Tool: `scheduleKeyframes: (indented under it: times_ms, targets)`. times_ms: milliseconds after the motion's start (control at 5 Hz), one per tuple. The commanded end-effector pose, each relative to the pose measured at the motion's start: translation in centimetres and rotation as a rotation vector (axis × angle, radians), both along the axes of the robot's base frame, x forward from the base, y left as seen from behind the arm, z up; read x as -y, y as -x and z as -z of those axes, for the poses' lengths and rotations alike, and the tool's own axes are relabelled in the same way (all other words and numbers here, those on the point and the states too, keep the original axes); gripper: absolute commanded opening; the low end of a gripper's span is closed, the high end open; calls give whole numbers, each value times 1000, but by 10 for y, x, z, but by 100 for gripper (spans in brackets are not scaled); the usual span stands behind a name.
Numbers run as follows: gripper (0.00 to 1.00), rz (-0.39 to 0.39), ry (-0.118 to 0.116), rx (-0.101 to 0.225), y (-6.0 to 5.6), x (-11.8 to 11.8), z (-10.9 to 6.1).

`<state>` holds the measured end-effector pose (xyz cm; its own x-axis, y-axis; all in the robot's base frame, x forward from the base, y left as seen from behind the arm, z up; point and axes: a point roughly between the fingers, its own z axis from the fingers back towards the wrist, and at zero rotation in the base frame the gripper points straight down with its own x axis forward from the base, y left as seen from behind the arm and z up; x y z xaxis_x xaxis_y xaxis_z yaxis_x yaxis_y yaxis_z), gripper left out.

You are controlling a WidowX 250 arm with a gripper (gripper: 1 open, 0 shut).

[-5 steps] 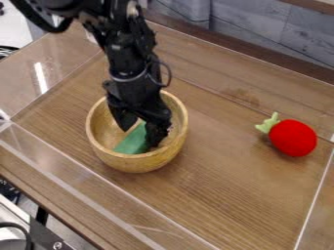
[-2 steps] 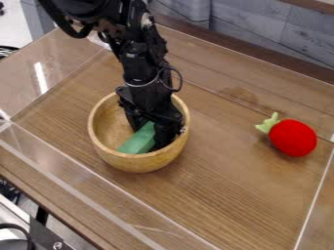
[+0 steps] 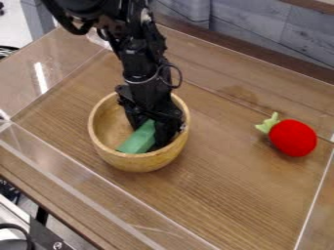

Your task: Remove the green stick from the brown bowl and put it on the table

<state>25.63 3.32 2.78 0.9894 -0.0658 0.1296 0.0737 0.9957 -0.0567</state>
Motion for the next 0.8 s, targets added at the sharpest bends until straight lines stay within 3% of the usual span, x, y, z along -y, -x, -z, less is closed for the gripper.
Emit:
scheduleKeyframes:
  times_ms: [0,600]
  targets:
    - [0,-3,2,38,-5,2,-11]
    - [0,177,26,28,-7,-2,-11]
